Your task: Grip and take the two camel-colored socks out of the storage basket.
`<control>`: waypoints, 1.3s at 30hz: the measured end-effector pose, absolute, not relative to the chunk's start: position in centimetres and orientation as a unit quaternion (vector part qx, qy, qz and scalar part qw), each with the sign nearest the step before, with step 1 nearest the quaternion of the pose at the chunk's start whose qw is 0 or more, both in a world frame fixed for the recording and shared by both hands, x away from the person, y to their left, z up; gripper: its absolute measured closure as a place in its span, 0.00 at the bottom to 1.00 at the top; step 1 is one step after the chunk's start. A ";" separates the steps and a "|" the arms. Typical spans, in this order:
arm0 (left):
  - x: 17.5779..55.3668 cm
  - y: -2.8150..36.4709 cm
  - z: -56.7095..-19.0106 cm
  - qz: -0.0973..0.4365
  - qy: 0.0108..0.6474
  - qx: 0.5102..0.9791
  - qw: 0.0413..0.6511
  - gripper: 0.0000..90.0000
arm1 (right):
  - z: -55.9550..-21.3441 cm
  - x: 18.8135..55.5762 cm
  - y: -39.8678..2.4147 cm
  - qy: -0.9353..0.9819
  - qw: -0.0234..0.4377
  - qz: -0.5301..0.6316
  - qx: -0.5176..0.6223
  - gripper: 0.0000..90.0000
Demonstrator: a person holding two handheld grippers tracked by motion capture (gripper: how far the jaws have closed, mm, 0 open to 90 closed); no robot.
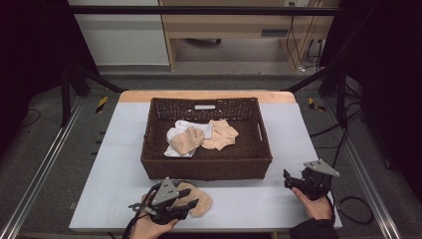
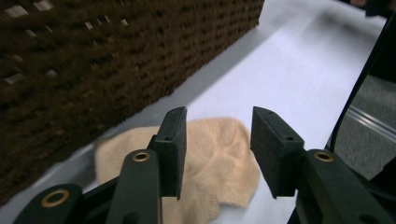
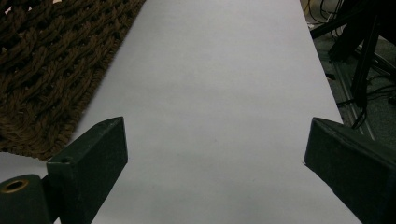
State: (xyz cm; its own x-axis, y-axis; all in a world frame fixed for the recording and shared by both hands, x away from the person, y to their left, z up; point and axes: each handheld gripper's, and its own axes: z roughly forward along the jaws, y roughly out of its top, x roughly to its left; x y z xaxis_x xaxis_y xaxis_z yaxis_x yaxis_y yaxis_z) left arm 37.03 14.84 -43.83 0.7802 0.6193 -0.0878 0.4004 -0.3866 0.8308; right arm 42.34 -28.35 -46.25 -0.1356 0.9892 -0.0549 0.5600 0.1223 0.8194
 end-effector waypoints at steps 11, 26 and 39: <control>38.5 17.3 -39.0 0.168 0.331 0.775 0.511 0.52 | -46.3 42.4 -28.3 0.677 0.324 0.331 0.572 0.07; 42.3 17.4 -34.2 0.219 0.342 0.754 0.516 0.45 | -46.3 42.4 -28.4 0.675 0.324 0.333 0.573 0.07; 47.6 17.2 -33.0 0.238 0.388 0.733 0.506 0.45 | -46.3 42.5 -28.5 0.674 0.327 0.337 0.571 0.07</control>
State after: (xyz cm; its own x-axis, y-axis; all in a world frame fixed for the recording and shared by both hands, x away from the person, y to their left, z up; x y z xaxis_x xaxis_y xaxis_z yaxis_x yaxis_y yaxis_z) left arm 47.56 17.16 -33.01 0.5866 0.8087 -0.0436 0.3278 -0.1878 0.9259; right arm 42.49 -28.49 -46.29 -0.1349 0.9892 -0.0564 0.5487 0.1220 0.8271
